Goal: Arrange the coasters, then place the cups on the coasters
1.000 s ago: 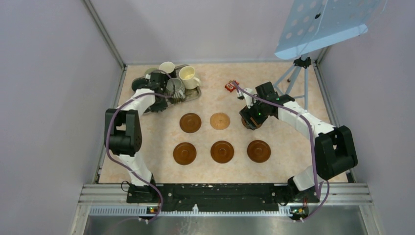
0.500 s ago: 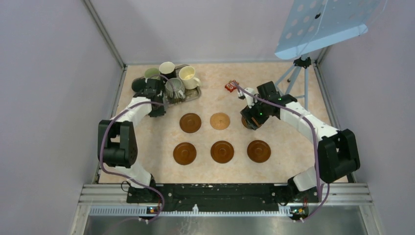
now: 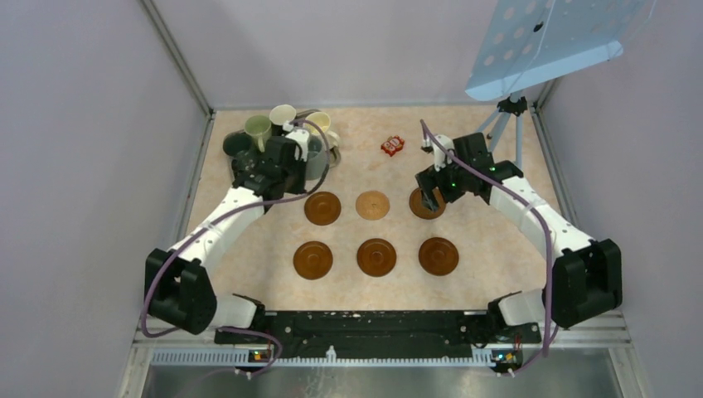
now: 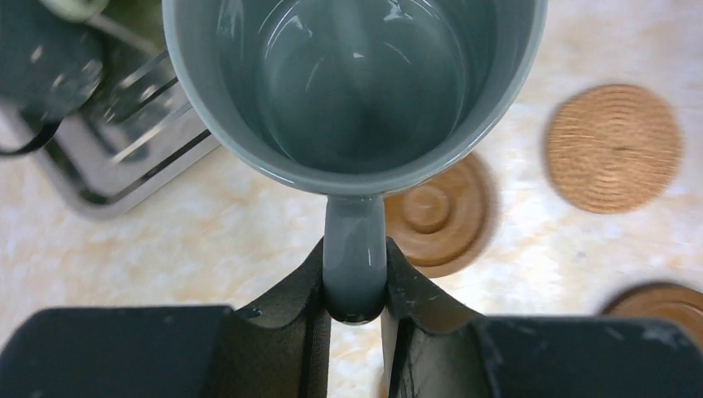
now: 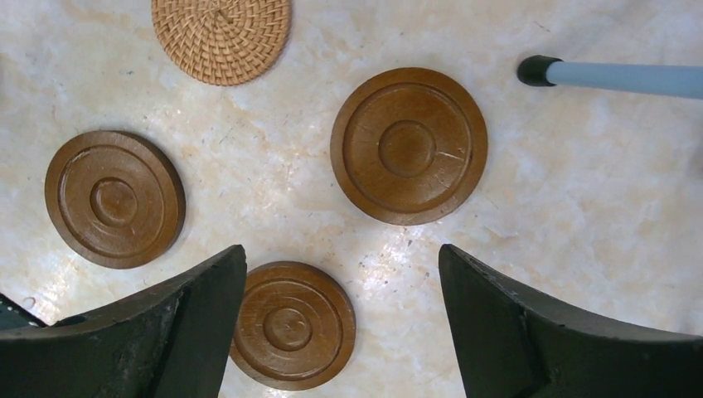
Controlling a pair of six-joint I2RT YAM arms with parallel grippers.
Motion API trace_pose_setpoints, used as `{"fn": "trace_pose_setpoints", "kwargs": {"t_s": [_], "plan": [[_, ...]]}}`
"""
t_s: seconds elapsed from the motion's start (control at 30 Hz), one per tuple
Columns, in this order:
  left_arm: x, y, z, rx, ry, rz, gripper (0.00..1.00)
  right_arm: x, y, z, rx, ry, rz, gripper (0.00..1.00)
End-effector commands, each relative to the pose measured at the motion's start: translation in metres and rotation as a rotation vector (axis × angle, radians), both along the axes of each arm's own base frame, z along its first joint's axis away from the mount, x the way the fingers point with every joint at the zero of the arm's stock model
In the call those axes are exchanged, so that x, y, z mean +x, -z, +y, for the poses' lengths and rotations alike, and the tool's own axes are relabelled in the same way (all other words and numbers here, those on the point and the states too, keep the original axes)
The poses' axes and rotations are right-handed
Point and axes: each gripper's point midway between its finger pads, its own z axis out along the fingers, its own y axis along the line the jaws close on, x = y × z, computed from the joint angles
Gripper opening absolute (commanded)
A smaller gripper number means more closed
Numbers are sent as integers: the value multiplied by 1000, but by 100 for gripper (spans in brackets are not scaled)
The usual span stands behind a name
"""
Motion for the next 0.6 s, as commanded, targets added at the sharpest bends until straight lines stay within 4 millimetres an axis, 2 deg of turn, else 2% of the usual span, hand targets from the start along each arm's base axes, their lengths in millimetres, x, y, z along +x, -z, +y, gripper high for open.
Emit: {"fn": "trace_pose_setpoints", "kwargs": {"t_s": [0.0,0.07,0.23,0.3,0.47,0.57], "plan": [[17,-72,-59,-118,146,-304,0,-2,-18,-16,41,94,-32,85],[13,-77,-82,-151,194,-330,0,-9,-22,-26,22,113,-34,85],[-2,-73,-134,-186,294,-348,0,-31,-28,-40,12,164,-32,85],[-7,-73,-153,-198,323,-354,0,-29,-27,-47,8,232,-53,87],[-12,-76,-198,-217,390,-398,0,-16,-27,-80,50,495,-64,88],[-15,-67,-225,-228,425,-391,0,-16,-26,-90,76,576,-45,88]]}}
